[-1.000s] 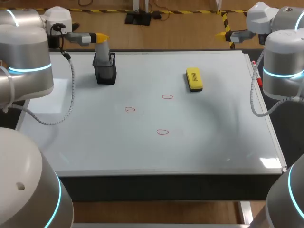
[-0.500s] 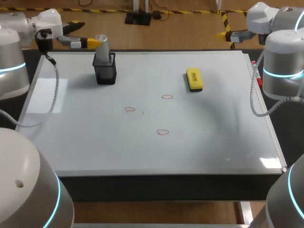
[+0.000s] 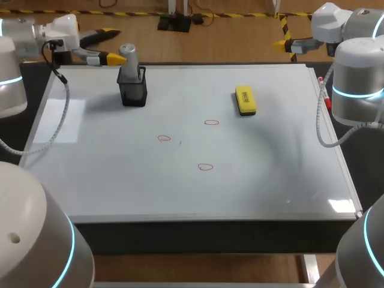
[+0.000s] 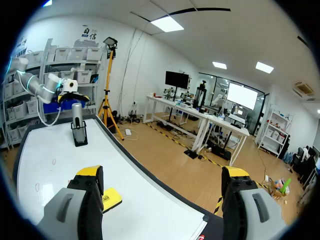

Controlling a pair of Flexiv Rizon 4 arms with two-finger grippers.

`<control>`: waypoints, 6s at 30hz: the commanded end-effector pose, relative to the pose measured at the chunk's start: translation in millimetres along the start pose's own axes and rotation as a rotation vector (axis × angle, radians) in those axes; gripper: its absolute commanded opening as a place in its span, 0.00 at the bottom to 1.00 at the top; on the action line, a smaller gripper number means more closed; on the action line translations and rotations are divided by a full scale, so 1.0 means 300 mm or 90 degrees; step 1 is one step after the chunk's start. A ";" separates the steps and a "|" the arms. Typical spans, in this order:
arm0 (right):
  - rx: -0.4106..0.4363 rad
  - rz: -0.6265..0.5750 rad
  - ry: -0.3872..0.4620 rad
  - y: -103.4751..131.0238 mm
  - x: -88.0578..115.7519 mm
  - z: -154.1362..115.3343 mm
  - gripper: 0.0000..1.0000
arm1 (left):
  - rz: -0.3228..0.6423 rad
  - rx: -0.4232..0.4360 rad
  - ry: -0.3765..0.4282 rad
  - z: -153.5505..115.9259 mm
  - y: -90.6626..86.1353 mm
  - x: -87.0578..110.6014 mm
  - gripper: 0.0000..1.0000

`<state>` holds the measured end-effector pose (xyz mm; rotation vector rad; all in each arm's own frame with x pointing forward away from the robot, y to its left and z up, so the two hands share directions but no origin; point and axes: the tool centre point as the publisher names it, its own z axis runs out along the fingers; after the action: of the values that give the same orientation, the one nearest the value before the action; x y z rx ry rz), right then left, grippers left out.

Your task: Pick up the inspection probe, press it on each red-marked spot on the whiteboard one by one, put down the probe, pick up the eraser, and wipe off all the red marks.

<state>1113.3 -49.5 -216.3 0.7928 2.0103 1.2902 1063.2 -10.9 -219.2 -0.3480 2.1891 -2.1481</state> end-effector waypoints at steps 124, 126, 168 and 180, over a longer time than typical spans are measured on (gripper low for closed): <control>0.001 0.000 0.001 0.001 -0.002 0.000 1.00 | 0.089 0.050 0.051 0.091 -0.143 -0.003 0.00; 0.001 0.000 0.001 0.001 -0.002 0.000 1.00 | 0.089 0.051 0.053 0.087 -0.156 0.000 0.00; 0.001 0.000 0.001 0.001 -0.002 0.000 1.00 | 0.094 0.036 -0.018 -0.067 -0.025 0.274 0.00; 0.001 0.000 0.001 0.001 -0.002 0.000 1.00 | 0.076 0.046 -0.059 -0.142 0.010 0.249 0.00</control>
<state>1113.3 -49.4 -216.2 0.7929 2.0104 1.2901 986.3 15.6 -212.5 -0.2769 2.0389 -2.1075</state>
